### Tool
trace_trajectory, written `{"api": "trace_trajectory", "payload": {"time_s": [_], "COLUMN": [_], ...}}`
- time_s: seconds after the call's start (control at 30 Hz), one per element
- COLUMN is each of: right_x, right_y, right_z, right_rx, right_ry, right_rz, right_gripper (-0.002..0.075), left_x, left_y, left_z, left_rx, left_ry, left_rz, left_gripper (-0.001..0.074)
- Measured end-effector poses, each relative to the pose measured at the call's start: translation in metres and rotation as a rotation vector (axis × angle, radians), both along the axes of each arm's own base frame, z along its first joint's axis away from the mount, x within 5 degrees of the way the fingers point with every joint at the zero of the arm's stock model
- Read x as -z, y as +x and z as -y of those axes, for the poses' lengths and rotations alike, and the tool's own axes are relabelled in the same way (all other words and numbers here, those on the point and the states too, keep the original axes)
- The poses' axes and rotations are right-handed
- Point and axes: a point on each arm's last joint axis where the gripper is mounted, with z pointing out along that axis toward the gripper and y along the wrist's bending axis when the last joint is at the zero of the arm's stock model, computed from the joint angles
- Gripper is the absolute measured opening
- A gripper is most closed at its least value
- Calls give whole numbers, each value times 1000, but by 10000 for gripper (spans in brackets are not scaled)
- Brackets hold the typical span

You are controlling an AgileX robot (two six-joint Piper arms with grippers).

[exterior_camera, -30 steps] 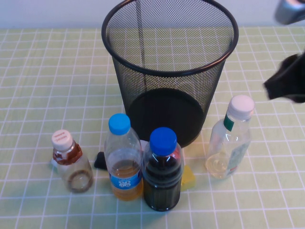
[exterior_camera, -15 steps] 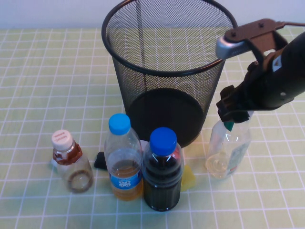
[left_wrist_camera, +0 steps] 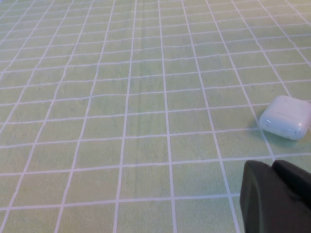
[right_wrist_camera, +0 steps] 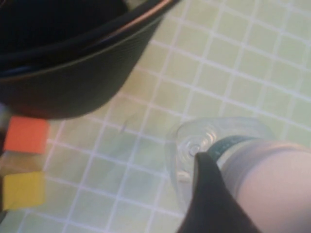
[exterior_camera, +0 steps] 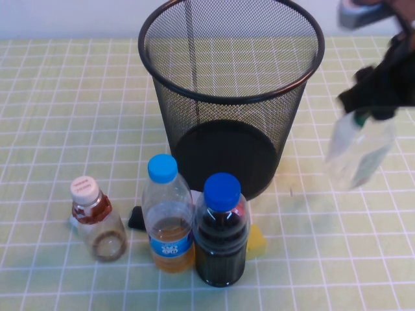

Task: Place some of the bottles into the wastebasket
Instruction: Pick up a bottle from the table with right arm, then place the bottle in the trash can

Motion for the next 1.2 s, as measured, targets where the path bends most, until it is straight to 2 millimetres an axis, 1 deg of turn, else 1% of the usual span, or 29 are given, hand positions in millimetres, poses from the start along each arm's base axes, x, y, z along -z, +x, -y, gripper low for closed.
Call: {"api": "trace_trajectory", "payload": {"time_s": [0.13,0.27,0.37,0.43,0.53,0.6,0.7,0.87,0.97,1.1,1.17,1.2], "right_x": [-43,-88,-119,-133,-141,-137,-119,-69,-38,1,16,20], "right_y": [-12,-27,-37,-42,-40,-32,-9,44,70,95,103,105], "right_z": [21,28,25,20,7,-1,-16,-46,-60,-75,-81,-82], "right_rx": [77,57,-27,-100,-199,-230,-245,-250,-249,-252,-253,-253], "right_ry": [-32,71,167,227,299,311,292,231,202,167,165,162], "right_rz": [178,378,488,539,563,552,494,362,293,208,172,165], "right_gripper": [345,345,345,345,345,345,345,345,345,345,345,347], "left_x": [0,0,0,0,0,0,0,0,0,0,0,0], "left_y": [0,0,0,0,0,0,0,0,0,0,0,0], "left_z": [0,0,0,0,0,0,0,0,0,0,0,0], "left_rx": [0,0,0,0,0,0,0,0,0,0,0,0], "left_ry": [0,0,0,0,0,0,0,0,0,0,0,0], "left_rz": [0,0,0,0,0,0,0,0,0,0,0,0], "left_gripper": [1,1,1,1,1,1,1,1,1,1,1,1]}}
